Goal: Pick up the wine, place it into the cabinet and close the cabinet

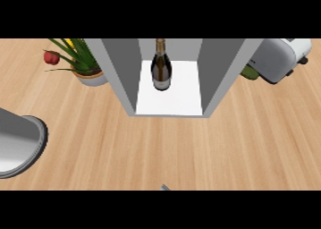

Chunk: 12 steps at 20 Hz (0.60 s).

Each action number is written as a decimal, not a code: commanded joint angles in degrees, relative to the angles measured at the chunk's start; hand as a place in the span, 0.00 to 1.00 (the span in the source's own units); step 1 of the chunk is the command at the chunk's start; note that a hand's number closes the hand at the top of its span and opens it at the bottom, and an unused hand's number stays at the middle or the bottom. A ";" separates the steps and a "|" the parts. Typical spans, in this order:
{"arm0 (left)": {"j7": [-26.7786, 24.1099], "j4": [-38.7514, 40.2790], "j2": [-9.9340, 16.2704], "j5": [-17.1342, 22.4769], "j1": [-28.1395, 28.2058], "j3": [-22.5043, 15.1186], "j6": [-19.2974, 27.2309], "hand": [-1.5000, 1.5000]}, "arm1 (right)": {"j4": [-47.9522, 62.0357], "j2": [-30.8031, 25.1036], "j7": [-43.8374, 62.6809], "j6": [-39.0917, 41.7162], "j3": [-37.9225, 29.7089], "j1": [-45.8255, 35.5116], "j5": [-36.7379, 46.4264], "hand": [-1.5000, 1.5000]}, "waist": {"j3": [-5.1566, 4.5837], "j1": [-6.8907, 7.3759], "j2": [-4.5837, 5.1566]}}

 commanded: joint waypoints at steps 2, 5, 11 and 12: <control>1.57 -0.56 -1.53 0.15 -2.49 -0.39 1.05 0.00 | 10.72 8.97 0.54 -6.06 3.25 -13.05 -1.81 1.00 | -0.01 0.47 0.19; 3.25 -1.47 -1.63 -0.24 -3.69 -0.64 2.59 0.00 | 9.97 8.90 3.46 -7.44 -2.83 -18.10 -7.21 1.00 | 0.03 0.63 0.34; 3.32 1.48 -3.78 -1.45 -5.14 -2.21 2.14 0.00 | 21.62 9.19 0.07 -13.82 -8.90 -34.31 -15.11 1.00 | 0.01 1.24 0.38; 2.59 3.11 -3.72 -1.02 -4.93 -0.61 0.12 0.00 | 26.27 9.24 -2.28 -13.55 -9.91 -36.35 -16.68 1.00 | 0.03 1.42 0.45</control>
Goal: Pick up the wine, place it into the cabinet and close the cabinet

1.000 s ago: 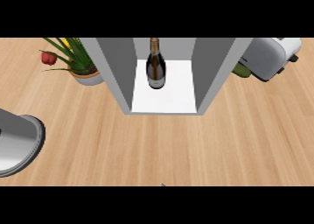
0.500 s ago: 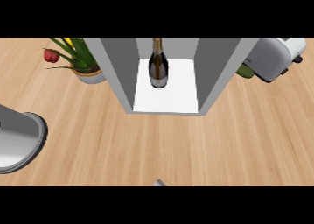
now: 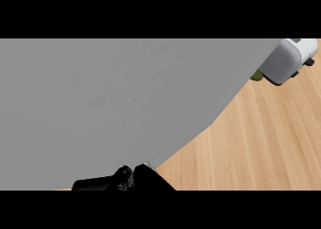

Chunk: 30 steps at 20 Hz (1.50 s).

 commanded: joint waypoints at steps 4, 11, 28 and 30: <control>-0.74 4.16 -2.94 -2.20 -1.83 -0.99 -1.74 0.00 | 21.60 3.21 -8.08 -3.51 -7.25 -18.07 -8.17 1.00 | -0.04 0.01 0.15; 1.21 -0.26 -4.02 -3.79 0.92 -1.38 0.31 0.00 | 36.92 3.27 -12.16 4.85 -15.23 -26.30 -3.22 1.00 | 0.04 -0.71 -0.11; 4.99 1.80 -5.35 -4.37 -3.53 1.93 -0.58 0.00 | 59.24 -1.33 -28.84 16.37 -26.37 -27.94 -9.05 1.00 | 0.02 -0.85 0.37; 4.20 2.52 -6.44 -5.16 -3.96 1.86 0.79 0.00 | 60.40 -3.30 -29.91 16.98 -24.94 -27.41 -7.95 1.00 | 0.01 -1.26 0.45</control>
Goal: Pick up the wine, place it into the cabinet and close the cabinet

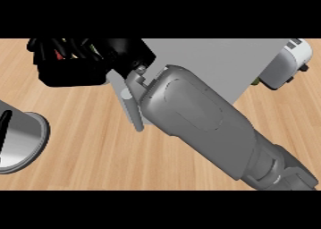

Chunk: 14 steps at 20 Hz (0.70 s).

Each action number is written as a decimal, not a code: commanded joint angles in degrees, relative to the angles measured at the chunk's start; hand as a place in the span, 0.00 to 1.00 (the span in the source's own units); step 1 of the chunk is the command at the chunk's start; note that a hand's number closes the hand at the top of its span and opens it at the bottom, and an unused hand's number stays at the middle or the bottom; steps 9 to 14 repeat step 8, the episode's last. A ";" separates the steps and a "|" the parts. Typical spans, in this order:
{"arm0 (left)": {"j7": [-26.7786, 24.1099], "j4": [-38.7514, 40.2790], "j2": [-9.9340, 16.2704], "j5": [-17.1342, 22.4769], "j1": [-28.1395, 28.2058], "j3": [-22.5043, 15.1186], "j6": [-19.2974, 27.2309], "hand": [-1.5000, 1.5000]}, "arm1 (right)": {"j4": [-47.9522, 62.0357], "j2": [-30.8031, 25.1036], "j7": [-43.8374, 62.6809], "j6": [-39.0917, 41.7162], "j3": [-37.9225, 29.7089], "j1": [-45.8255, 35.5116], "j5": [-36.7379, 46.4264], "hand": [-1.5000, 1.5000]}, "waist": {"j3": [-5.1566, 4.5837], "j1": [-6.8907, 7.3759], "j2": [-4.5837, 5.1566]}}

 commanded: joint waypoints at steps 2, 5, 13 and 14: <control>-0.24 0.10 -0.73 -1.35 -0.44 -0.68 0.71 0.00 | 8.16 -7.47 -2.08 0.16 -4.95 1.71 1.44 1.00 | 1.75 -1.93 2.34; -0.23 0.79 -1.15 -1.33 -1.12 -0.94 0.43 0.00 | 10.11 -6.55 -3.89 -0.27 -3.68 1.91 2.86 1.00 | 1.68 -2.40 2.46; 0.98 -0.61 -0.15 -0.03 -0.53 1.02 0.83 0.00 | 11.26 -7.90 -6.20 1.06 -4.28 1.85 2.51 1.00 | 1.76 -1.60 2.38; 0.98 -0.61 -0.15 -0.03 -0.53 1.02 0.83 0.00 | 11.26 -7.90 -6.20 1.06 -4.28 1.85 2.51 1.00 | 1.76 -1.60 2.38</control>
